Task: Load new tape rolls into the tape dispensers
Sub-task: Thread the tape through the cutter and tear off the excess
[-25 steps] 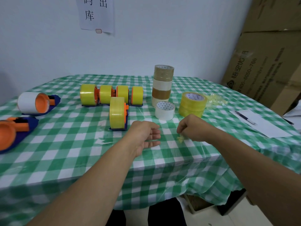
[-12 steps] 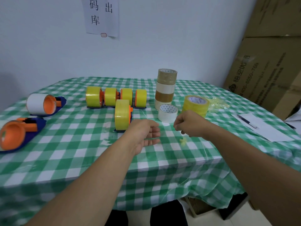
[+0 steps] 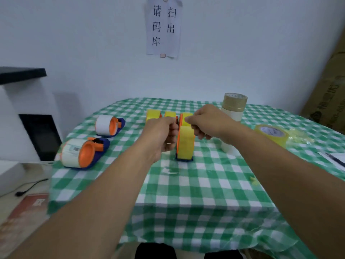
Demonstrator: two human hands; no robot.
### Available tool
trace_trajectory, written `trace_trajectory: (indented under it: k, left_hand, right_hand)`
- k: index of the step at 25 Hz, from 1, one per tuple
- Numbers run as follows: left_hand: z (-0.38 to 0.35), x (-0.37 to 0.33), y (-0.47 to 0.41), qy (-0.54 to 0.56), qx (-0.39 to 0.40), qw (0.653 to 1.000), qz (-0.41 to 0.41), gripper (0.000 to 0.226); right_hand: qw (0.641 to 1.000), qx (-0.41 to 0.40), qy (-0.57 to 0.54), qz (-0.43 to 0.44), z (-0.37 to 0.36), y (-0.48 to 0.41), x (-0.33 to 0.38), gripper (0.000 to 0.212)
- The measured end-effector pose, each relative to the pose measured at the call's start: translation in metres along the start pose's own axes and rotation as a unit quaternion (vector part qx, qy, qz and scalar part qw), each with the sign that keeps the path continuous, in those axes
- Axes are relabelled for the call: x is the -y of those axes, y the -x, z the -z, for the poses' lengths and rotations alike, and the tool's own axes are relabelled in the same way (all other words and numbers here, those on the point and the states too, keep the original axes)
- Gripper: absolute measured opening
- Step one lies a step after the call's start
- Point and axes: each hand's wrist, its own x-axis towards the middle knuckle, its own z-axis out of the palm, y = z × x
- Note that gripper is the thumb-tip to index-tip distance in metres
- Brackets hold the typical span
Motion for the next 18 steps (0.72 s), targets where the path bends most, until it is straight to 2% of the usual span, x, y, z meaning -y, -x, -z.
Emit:
trace_trajectory:
  k: [3,6,8,11,13,14,16,18]
  left_hand:
    - [0.031,-0.006,-0.006,-0.014,-0.031,0.999,0.0,0.036]
    - [0.06,-0.007,-0.011,-0.044,-0.078,0.996,-0.005,0.038]
    - [0.078,-0.01,-0.015,-0.069,-0.133,0.988,-0.026,0.034]
    - [0.103,-0.018,-0.022,-0.127,-0.153,0.979,-0.05,0.021]
    - [0.12,-0.022,-0.029,-0.254,-0.173,0.949,-0.077,0.022]
    - [0.127,-0.024,-0.032,-0.336,-0.19,0.918,-0.084,0.023]
    - [0.141,-0.027,-0.037,-0.475,-0.206,0.853,-0.072,0.022]
    - [0.153,-0.022,-0.041,-0.547,-0.178,0.818,-0.026,0.021]
  right_hand:
    - [0.999,0.03,-0.027,0.022,-0.025,-0.014,0.028,0.043]
    - [0.997,0.05,-0.049,0.024,-0.052,-0.025,0.044,0.037]
    - [0.995,0.069,-0.064,0.022,-0.069,-0.029,0.051,0.03]
    - [0.986,0.086,-0.141,-0.004,-0.087,-0.035,0.055,0.031]
    - [0.982,0.098,-0.159,-0.018,-0.095,-0.038,0.056,0.03]
    - [0.982,0.104,-0.155,-0.021,-0.098,-0.039,0.056,0.029]
    - [0.983,0.112,-0.144,-0.02,-0.103,-0.042,0.055,0.025]
    - [0.983,0.116,-0.141,-0.019,-0.106,-0.044,0.056,0.025]
